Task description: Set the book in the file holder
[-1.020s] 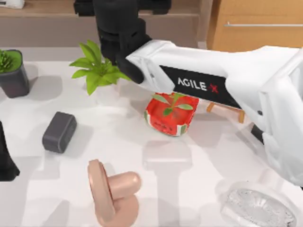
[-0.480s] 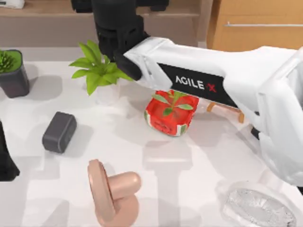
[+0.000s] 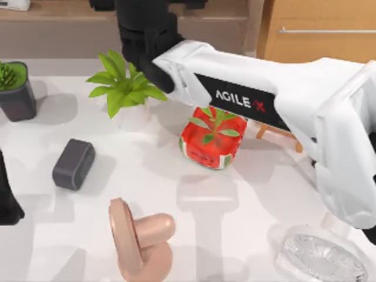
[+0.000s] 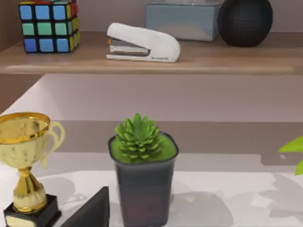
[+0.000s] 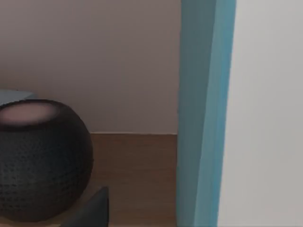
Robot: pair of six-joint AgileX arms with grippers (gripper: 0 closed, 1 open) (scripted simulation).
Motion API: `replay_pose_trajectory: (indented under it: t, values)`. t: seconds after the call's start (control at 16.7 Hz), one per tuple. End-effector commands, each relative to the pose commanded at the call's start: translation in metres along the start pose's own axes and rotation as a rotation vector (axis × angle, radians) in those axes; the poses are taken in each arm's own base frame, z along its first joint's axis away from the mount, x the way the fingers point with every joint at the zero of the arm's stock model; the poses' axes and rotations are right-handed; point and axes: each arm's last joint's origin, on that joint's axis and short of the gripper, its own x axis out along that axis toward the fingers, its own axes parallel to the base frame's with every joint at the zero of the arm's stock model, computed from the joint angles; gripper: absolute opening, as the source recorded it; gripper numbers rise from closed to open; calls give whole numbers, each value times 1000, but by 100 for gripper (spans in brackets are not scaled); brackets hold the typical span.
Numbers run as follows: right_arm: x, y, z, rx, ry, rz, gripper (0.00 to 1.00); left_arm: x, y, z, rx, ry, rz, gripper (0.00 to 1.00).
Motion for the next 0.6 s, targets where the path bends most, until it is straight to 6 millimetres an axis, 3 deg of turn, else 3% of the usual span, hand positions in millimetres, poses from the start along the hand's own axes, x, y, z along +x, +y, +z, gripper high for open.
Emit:
replay_pose_trajectory:
  t: [0.6]
  values:
    - [0, 0, 0, 0, 0, 0, 25, 0, 0, 0, 0, 0, 0, 100]
